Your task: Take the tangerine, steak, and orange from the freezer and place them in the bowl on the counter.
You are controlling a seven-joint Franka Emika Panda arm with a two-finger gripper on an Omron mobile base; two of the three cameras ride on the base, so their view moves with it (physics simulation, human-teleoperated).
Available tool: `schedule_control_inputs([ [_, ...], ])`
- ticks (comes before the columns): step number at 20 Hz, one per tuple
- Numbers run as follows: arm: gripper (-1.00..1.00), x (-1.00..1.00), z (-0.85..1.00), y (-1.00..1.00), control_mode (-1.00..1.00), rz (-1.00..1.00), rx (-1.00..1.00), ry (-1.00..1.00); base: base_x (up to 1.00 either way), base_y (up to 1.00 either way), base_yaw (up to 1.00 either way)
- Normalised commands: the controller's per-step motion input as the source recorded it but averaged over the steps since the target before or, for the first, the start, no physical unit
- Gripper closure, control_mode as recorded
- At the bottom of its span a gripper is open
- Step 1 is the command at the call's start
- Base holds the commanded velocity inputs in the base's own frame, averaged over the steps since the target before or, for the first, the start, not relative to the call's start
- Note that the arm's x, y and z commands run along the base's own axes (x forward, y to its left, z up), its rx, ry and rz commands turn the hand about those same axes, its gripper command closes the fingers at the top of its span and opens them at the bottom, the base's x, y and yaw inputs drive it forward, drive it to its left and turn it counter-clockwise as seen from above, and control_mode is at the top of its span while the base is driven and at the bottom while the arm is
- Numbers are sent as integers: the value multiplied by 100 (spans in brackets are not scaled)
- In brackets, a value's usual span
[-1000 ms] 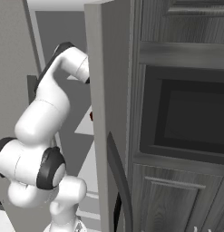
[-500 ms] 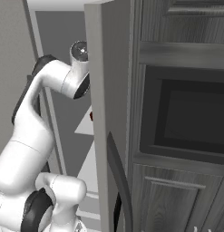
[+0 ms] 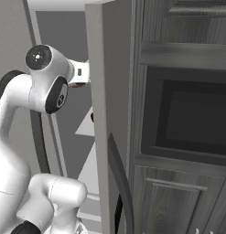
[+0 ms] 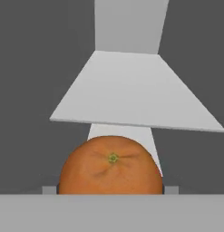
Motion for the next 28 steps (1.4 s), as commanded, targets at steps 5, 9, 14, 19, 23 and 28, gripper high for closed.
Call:
schedule_control_inputs([
  [5, 100, -99, 33, 0, -100, -9, 1, 0, 0, 0, 0],
  [9, 100, -92, 30, 3, -100, -6, 1, 4, 0, 0, 0],
  [14, 100, -54, 20, 12, -100, -2, 3, 1, 0, 0, 0],
  [19, 100, -63, 1, 21, -100, 0, 0, 0, 0, 0, 0],
  [23, 100, -75, -3, 37, -100, 0, 0, 0, 0, 0, 0],
  [28, 100, -51, -1, 7, -100, 0, 0, 0, 0, 0, 0],
])
